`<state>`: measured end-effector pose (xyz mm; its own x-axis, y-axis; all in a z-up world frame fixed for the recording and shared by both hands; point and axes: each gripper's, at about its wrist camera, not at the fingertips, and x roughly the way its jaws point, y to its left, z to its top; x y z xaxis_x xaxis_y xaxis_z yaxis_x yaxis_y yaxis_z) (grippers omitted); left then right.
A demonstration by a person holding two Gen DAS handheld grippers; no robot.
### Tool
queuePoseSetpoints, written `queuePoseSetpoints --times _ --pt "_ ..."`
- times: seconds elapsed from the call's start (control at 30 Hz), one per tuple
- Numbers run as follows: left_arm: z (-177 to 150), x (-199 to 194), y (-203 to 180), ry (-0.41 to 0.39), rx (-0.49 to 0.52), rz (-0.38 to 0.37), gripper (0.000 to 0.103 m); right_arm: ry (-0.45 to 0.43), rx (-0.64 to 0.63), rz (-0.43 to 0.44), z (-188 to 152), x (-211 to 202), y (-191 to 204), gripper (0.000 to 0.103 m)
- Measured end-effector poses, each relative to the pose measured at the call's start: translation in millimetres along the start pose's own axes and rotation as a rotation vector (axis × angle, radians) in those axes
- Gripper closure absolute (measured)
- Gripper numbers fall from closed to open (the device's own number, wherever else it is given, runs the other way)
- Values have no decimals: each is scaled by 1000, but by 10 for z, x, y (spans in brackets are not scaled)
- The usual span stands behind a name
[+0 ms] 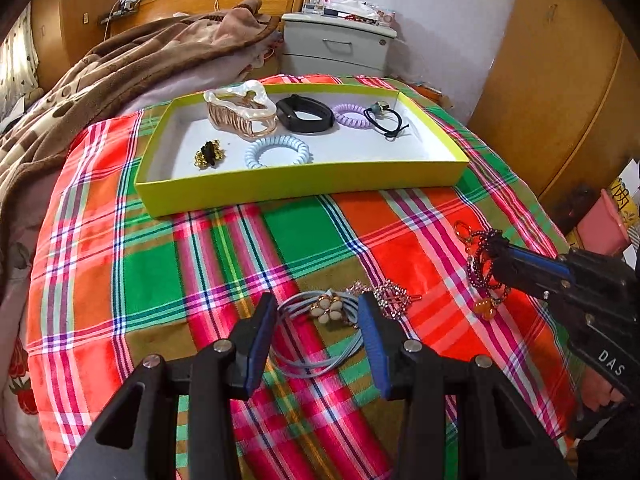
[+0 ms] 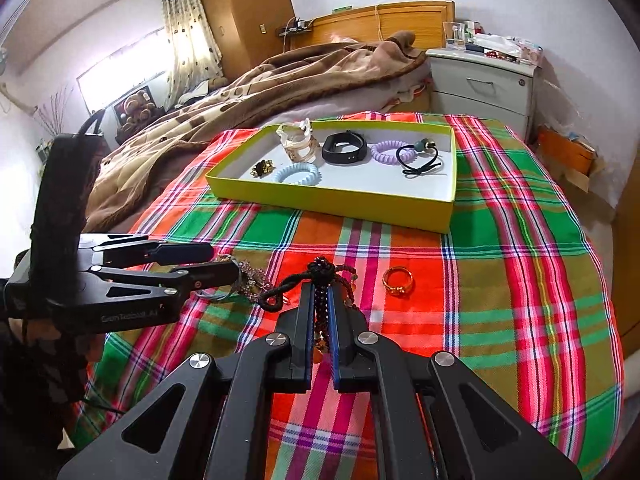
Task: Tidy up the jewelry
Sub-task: 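Grasp the grey band with flower clip with the left gripper while the right grasps the dark beaded bracelet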
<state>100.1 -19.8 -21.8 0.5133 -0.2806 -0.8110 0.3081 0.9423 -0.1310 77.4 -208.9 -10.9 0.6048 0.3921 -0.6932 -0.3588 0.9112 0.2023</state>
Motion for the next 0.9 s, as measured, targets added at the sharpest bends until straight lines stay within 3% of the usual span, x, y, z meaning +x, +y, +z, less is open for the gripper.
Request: queuePoseSetpoints --times 0.3,0.9 --pt "4 19 -102 0 37 7 84 -6 10 1 -9 -9 -27 97" --pt "23 -158 -12 -52 -6 -36 87 -26 9 -4 2 -74 -4 99"
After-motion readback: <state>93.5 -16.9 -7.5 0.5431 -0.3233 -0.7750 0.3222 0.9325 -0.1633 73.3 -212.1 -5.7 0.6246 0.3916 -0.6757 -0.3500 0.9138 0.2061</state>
